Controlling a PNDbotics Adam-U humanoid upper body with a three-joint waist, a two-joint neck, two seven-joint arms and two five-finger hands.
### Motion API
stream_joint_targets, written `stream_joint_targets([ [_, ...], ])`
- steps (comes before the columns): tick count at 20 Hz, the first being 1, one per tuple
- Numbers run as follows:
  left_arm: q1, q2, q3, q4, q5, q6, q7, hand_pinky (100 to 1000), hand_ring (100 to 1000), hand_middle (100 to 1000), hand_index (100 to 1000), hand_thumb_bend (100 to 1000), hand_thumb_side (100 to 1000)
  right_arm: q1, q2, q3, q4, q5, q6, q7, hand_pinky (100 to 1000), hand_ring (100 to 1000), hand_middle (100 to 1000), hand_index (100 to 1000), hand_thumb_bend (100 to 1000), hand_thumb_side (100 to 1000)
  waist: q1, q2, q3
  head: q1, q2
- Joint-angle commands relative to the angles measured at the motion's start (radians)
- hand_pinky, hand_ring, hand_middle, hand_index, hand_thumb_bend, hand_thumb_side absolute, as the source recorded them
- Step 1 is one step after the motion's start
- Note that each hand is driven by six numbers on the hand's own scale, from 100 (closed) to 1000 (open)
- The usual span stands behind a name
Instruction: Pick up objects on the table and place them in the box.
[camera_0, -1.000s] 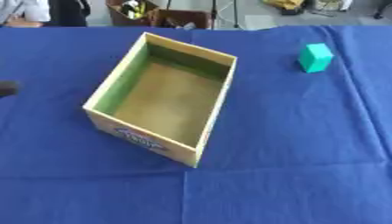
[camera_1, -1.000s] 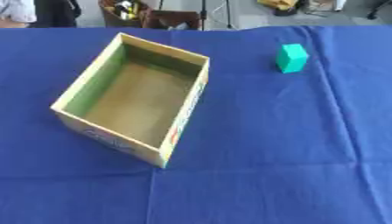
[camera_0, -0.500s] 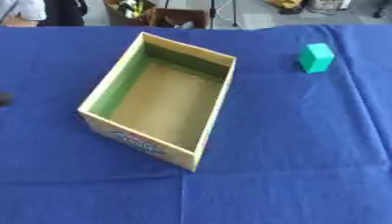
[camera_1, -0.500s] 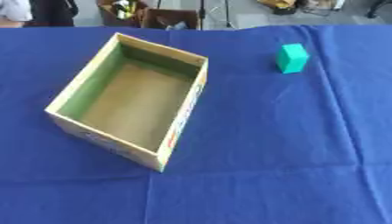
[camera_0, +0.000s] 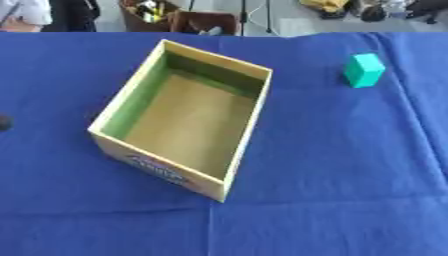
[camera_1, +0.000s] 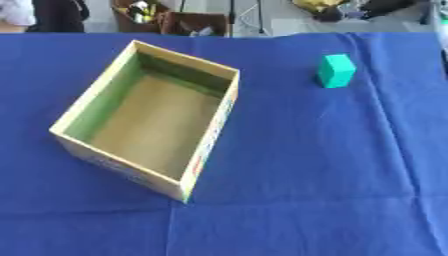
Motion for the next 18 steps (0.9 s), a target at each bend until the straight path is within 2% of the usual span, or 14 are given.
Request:
stream_joint_targets([
  [1, -0.011, 0.015, -0.004, -0.018, 0.005, -0.001, -0.006, 702, 628, 740, 861, 100, 1000, -0.029, -0.016, -0.012, 0.04, 0.066, -0.011, 0.047, 879, 1000, 900, 973, 902, 659, 0.002, -0.015, 0.001, -0.006, -0.018],
  [8, -0.015, 0.012, -0.007, -0.018, -0.002, 0.002, -0.01, 703, 627, 738, 857, 100, 1000, -0.019, -0.02, -0.027, 0.089, 0.11, -0.012, 0.167, 913, 1000, 949, 996, 788, 542, 0.004, -0.008, -0.001, -0.003, -0.02],
  [14, -0.017, 0.011, -0.013, -0.018, -0.003, 0.005, -0.015, 703, 624, 734, 853, 100, 1000, -0.017, -0.034, -0.038, 0.106, 0.057, -0.027, 0.286, 936, 1000, 957, 1000, 639, 417, 0.003, -0.003, -0.001, -0.003, -0.029],
  [18, -0.018, 0.01, -0.015, -0.018, -0.002, 0.007, -0.019, 703, 622, 731, 850, 100, 1000, -0.016, -0.04, -0.042, 0.108, 0.013, -0.034, 0.346, 944, 1000, 963, 1000, 541, 371, 0.003, 0.002, 0.001, -0.005, -0.037],
])
